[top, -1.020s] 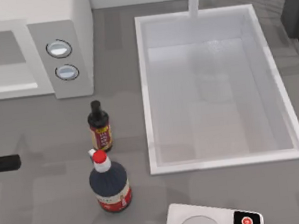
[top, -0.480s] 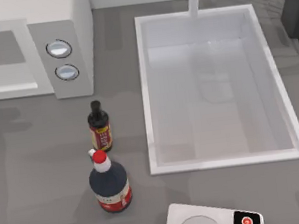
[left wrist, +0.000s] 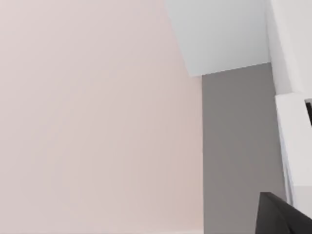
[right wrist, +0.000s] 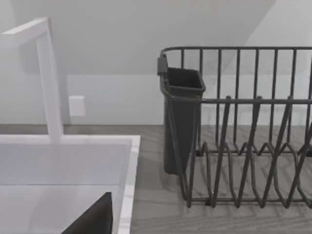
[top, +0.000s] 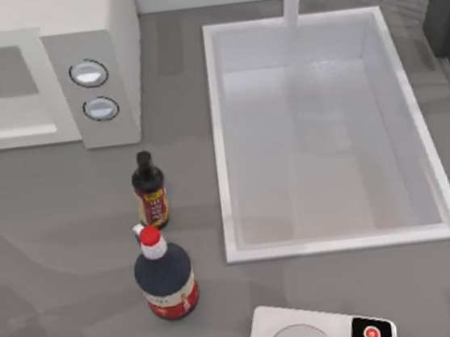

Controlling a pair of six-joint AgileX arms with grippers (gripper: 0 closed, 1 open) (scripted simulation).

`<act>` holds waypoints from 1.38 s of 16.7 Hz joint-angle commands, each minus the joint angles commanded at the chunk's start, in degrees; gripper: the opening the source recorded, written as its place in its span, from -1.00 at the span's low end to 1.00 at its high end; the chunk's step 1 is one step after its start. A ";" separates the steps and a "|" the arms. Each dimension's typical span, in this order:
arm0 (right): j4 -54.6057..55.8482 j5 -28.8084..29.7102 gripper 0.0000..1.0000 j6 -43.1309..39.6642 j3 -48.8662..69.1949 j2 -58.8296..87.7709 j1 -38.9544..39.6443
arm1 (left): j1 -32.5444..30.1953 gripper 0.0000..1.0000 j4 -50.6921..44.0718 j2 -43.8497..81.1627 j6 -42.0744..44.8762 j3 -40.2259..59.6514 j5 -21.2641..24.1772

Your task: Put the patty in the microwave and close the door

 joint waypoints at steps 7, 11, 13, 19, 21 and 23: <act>0.00 0.00 1.00 0.00 0.00 0.00 0.00 | 15.91 -1.00 -21.67 16.41 14.09 14.04 10.64; 0.00 0.00 1.00 0.00 0.00 0.00 0.00 | 20.20 -1.00 -29.43 21.53 19.01 16.04 13.07; 0.00 0.00 1.00 0.00 0.00 0.00 0.00 | 21.28 -1.00 -31.05 22.97 20.35 16.50 13.63; 0.00 0.00 1.00 0.00 0.00 0.00 0.00 | 21.19 -1.00 -31.04 23.10 20.55 16.28 13.61; 0.00 0.00 1.00 0.00 0.00 0.00 0.00 | 21.06 -1.00 -29.01 23.82 20.68 14.62 13.74; 0.00 0.00 1.00 0.00 0.00 0.00 0.00 | 20.99 -1.00 -24.61 25.24 20.84 11.57 13.82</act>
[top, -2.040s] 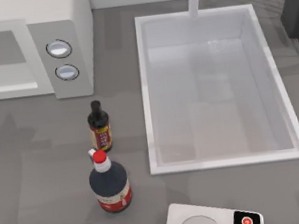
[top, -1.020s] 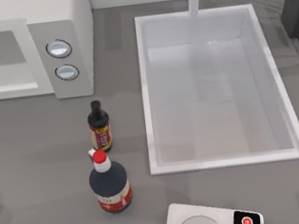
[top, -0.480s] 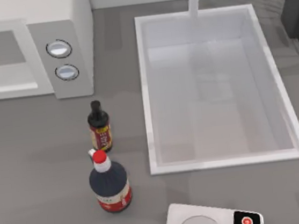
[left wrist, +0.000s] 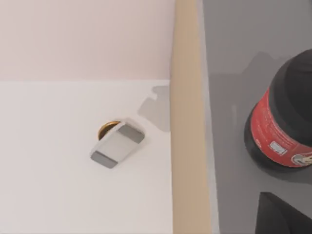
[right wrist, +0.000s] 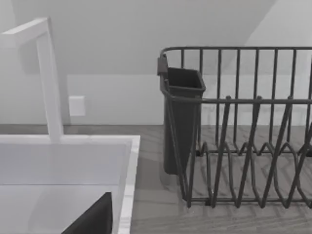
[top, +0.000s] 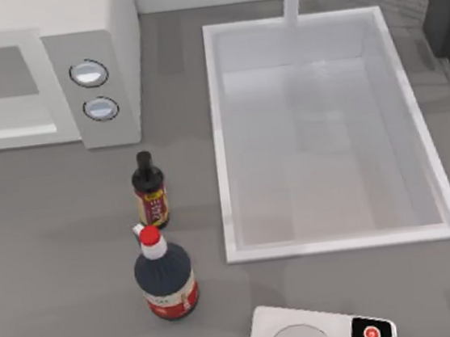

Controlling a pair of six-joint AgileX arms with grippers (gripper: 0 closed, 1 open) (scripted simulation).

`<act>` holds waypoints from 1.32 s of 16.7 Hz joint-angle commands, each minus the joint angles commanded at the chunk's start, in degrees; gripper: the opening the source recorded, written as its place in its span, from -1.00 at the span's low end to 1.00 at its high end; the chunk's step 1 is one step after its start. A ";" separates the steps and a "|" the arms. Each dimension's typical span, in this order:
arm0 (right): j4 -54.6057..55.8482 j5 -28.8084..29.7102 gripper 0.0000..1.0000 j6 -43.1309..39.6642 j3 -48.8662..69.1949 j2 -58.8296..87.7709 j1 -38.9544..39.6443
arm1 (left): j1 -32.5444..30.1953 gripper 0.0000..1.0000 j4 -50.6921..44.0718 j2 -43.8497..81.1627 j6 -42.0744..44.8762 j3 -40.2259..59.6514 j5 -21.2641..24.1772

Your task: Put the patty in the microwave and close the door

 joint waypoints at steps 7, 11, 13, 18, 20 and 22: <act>0.00 0.00 1.00 0.00 0.00 0.00 0.00 | 0.64 -1.00 15.13 4.79 0.02 -10.15 0.04; 0.00 0.00 1.00 0.00 0.00 0.00 0.00 | 0.41 -1.00 15.00 4.58 -0.01 -10.14 0.06; 0.00 0.00 1.00 0.00 0.00 0.00 0.00 | 0.74 -1.00 15.58 3.70 0.14 -10.81 0.02; 0.00 0.00 1.00 0.00 0.00 0.00 0.00 | 1.43 -1.00 19.59 -4.35 -1.49 -19.40 -2.03; 0.00 0.00 1.00 0.00 0.00 0.00 0.00 | -1.35 -1.00 21.01 -7.07 -3.54 -24.32 -3.62; 0.00 0.00 1.00 0.00 0.00 0.00 0.00 | -4.87 -1.00 22.61 -9.75 -6.27 -28.53 -4.71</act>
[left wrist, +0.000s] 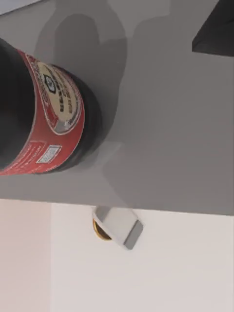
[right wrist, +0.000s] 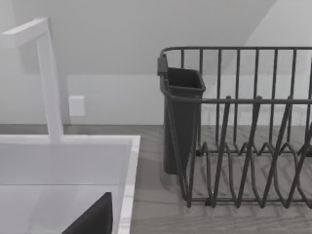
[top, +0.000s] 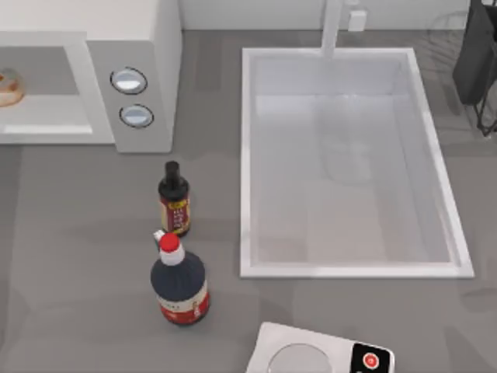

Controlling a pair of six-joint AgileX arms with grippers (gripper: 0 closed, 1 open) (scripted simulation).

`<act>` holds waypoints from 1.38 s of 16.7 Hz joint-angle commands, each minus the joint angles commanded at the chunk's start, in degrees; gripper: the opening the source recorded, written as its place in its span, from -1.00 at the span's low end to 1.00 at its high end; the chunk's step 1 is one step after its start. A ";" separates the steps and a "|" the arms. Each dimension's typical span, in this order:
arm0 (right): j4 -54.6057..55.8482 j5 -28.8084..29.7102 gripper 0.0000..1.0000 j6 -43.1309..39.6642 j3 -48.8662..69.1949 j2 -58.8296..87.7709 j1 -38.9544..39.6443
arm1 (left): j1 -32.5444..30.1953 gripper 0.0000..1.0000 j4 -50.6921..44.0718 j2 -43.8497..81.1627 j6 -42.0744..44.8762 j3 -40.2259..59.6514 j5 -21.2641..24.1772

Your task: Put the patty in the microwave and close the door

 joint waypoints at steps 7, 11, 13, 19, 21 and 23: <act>0.00 0.00 1.00 0.00 0.00 0.00 0.00 | -4.55 -1.00 3.14 -3.50 -4.63 -3.72 -0.07; 0.00 0.00 1.00 0.00 0.00 0.00 0.00 | -6.57 -1.00 3.68 -5.63 -6.90 -5.95 -1.59; 0.00 0.00 1.00 0.00 0.00 0.00 0.00 | -10.53 -1.00 4.98 -9.72 -10.71 -9.75 -3.92; 0.00 0.00 1.00 0.00 0.00 0.00 0.00 | -21.67 -1.00 9.04 -21.16 -20.93 -19.59 -10.18; 0.00 0.00 1.00 0.00 0.00 0.00 0.00 | -21.77 -1.00 9.09 -21.26 -21.02 -19.69 -10.25; 0.00 0.00 1.00 0.00 0.00 0.00 0.00 | -21.55 -1.00 8.95 -21.01 -21.01 -19.56 -10.01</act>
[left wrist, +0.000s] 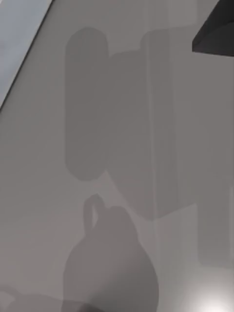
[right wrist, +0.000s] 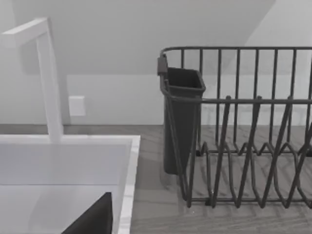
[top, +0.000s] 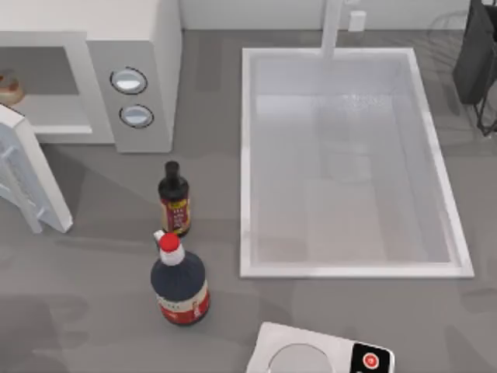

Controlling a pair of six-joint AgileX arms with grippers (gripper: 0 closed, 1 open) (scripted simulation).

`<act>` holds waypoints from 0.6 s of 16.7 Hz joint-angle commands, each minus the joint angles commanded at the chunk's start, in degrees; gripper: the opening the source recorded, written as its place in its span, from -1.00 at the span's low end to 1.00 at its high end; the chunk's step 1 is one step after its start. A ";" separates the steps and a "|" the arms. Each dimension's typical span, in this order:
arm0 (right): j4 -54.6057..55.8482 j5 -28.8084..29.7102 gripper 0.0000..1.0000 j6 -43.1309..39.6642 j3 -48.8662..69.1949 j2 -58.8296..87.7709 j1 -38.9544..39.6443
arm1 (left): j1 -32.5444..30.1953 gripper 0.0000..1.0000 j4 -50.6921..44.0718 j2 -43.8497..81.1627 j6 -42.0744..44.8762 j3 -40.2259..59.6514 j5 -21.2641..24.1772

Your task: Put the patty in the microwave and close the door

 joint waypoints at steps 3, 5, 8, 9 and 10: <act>0.00 0.00 1.00 0.00 0.00 0.00 0.00 | -2.27 -1.00 0.06 -0.52 -1.42 -0.45 -1.23; 0.00 0.00 1.00 0.00 0.00 0.00 0.00 | -6.83 -1.00 0.13 -2.00 -4.55 -1.59 -3.98; 0.00 0.00 1.00 0.00 0.00 0.00 0.00 | -16.88 -1.00 0.20 -5.31 -11.68 -4.17 -10.28; 0.00 0.00 1.00 0.00 0.00 0.00 0.00 | -20.21 -1.00 0.29 -6.56 -14.27 -5.03 -12.53; 0.00 0.00 1.00 0.00 0.00 0.00 0.00 | -23.16 -1.00 0.43 -7.84 -16.74 -5.77 -14.65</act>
